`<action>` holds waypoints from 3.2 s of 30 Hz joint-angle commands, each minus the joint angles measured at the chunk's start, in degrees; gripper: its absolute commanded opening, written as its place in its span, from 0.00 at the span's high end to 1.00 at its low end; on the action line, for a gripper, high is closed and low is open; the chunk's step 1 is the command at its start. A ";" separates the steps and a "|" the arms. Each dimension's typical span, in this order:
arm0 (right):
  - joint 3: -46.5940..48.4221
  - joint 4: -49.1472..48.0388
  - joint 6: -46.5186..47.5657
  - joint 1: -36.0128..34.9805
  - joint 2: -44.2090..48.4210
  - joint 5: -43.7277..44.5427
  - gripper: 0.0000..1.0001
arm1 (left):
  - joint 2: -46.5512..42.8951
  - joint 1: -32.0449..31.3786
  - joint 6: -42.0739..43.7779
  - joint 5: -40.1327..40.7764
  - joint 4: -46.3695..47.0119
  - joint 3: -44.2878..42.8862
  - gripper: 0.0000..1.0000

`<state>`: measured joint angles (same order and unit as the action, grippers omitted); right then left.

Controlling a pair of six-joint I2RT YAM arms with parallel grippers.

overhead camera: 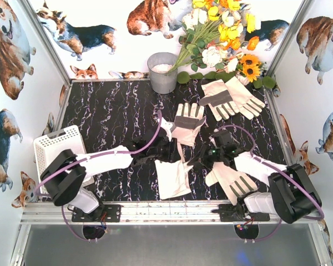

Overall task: Put the gloves into the storage basket
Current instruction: Pick up the glove from the center of the board.

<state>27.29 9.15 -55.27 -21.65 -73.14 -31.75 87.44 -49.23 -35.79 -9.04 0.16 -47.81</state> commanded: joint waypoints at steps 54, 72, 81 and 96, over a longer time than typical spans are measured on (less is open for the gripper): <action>10.56 -7.30 -38.72 -13.86 2.19 23.89 1.00 | 9.06 -19.51 6.30 48.86 -20.80 -14.42 0.54; 10.22 -9.65 -37.69 -13.86 -0.82 21.27 1.00 | 9.96 -21.17 6.67 57.10 -24.48 -14.35 0.65; 11.18 -9.59 -36.30 -13.95 -1.65 19.84 1.00 | 12.41 -21.08 6.29 57.95 -20.93 -13.67 0.56; 12.67 -7.82 -29.34 -13.97 -2.66 17.50 1.00 | 9.41 -21.08 3.65 63.10 -24.03 -11.62 1.00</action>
<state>36.36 2.79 -89.56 -35.42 -76.09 -12.47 99.39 -70.28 -31.20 50.70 -22.28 -60.55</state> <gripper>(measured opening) 0.104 0.057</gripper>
